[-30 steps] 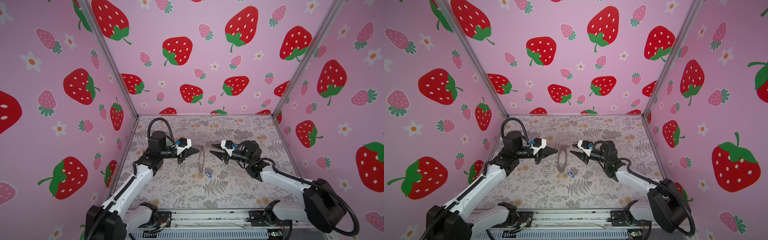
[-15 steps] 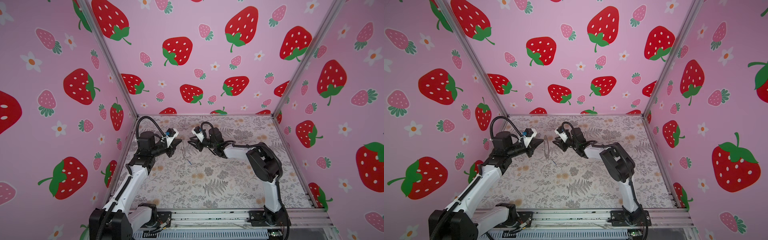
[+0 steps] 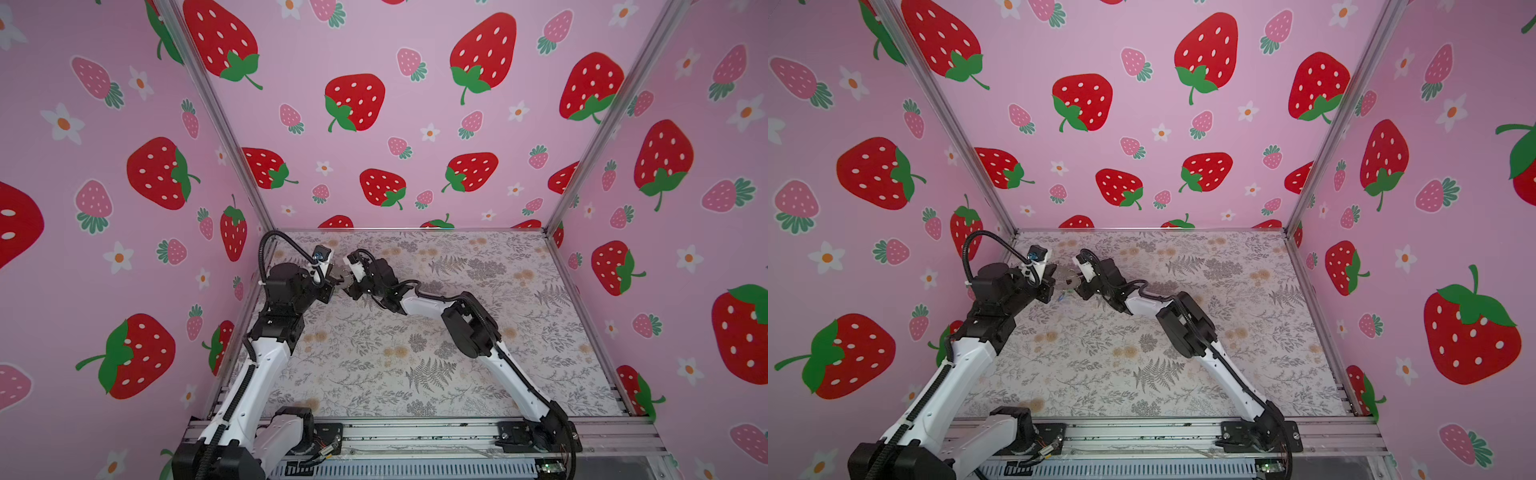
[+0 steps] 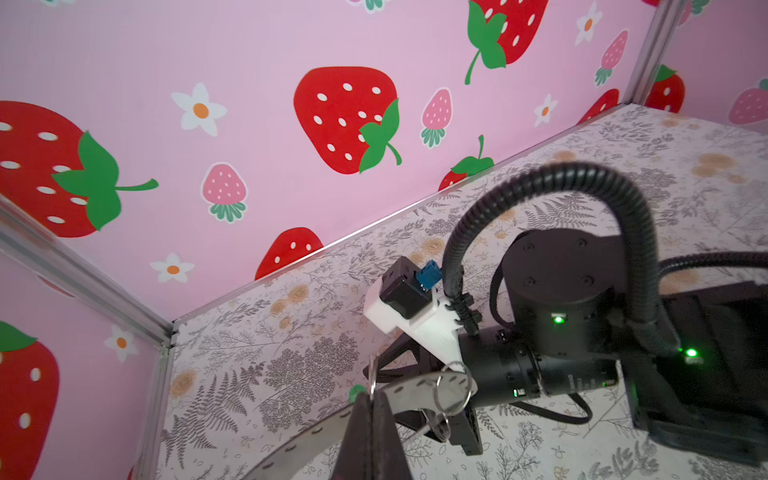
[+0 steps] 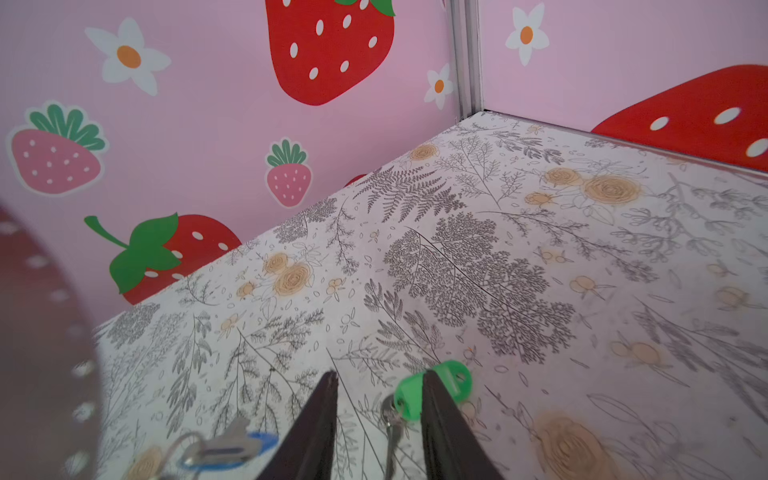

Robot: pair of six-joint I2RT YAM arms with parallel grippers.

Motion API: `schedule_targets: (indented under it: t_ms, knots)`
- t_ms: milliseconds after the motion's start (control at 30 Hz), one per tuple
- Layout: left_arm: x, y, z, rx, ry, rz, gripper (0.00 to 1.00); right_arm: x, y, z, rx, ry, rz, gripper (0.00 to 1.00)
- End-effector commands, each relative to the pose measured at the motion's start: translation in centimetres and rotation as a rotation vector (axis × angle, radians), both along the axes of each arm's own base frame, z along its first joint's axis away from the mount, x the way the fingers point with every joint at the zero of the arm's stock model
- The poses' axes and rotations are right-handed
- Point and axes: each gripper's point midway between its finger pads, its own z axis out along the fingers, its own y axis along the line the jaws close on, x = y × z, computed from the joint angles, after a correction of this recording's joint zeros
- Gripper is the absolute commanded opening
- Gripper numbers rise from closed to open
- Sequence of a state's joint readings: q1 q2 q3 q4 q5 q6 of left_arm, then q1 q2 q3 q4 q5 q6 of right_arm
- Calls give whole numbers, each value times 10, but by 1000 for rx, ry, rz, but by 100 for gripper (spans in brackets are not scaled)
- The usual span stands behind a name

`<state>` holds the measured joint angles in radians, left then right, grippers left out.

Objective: Put the keys on the keyring

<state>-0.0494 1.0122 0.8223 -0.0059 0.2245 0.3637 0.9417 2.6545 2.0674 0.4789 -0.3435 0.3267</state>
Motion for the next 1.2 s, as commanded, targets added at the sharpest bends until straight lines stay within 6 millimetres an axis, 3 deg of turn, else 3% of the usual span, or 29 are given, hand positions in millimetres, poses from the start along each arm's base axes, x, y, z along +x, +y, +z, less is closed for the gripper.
schedule_targets:
  t_ms: [0,333,900,1167]
  knots:
    - [-2,14,47,46,-129,67,0,8,11,-12,-22,39,-58,39]
    - [-9,9,48,54,-137,31,0,13,12,-39,-139,4,-158,36]
    - [-23,-1,44,18,-128,-27,0,-20,20,-74,-263,-12,-55,38]
    - [-27,-3,38,4,-117,-36,0,-14,7,-75,-361,-42,-133,31]
